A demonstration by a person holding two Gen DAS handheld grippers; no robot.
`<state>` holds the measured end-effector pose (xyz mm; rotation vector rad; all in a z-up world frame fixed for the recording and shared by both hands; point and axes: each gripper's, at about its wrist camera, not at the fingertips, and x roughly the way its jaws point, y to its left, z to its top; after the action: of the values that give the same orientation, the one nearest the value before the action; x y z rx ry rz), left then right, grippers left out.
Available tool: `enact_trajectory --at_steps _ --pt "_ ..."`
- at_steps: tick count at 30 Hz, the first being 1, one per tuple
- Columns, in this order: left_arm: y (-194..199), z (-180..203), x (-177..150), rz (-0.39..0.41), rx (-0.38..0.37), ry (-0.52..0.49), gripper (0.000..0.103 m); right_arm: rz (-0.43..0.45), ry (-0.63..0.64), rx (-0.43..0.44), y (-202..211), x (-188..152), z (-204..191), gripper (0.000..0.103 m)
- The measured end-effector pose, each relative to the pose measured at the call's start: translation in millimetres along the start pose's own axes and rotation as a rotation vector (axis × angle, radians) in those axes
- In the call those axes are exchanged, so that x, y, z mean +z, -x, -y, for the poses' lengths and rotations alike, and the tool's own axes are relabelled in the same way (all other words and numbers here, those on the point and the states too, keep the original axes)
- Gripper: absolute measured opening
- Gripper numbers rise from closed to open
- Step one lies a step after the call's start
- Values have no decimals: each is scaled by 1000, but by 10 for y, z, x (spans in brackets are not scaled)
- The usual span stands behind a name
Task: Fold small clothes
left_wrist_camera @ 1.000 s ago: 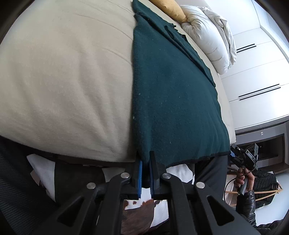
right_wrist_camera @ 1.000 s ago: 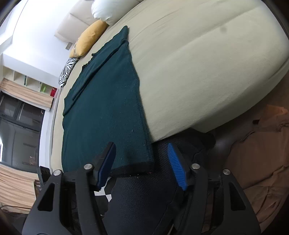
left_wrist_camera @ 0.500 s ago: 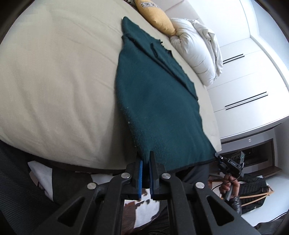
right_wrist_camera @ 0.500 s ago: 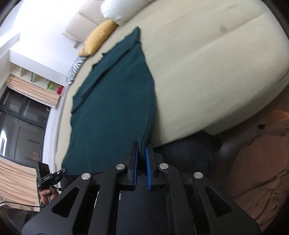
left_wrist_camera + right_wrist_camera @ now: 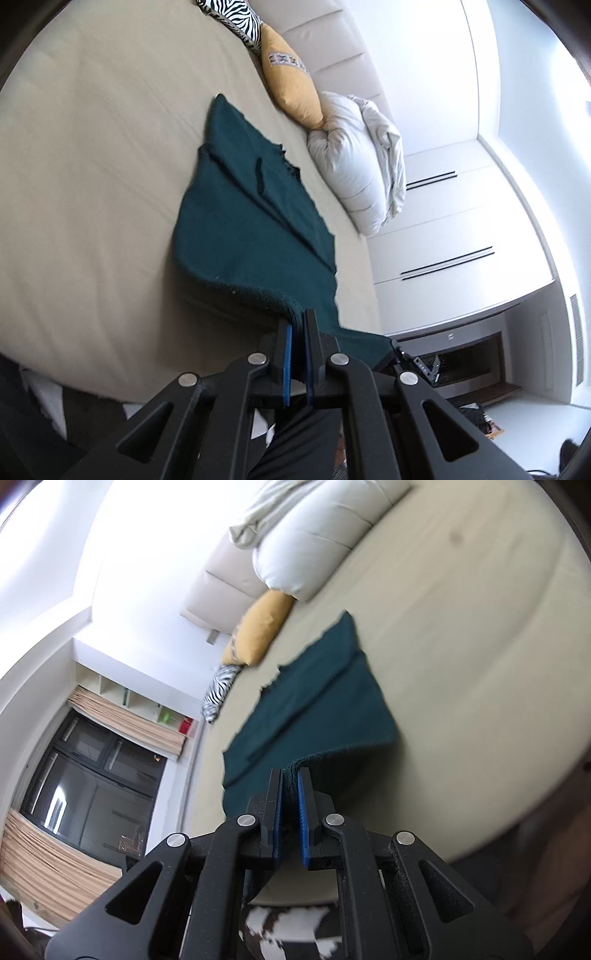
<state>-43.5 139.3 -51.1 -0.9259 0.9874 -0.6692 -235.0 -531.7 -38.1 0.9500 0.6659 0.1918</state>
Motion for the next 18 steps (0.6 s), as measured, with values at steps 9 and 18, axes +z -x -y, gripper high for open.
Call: enact_trajectory --at_steps 9,18 --pt "-169 133 703 83 -41 14 6 75 35 13 -533 699 -357 6" --pt "-587 62 1461 120 -14 33 6 124 43 -33 -1279 1420 -454 6"
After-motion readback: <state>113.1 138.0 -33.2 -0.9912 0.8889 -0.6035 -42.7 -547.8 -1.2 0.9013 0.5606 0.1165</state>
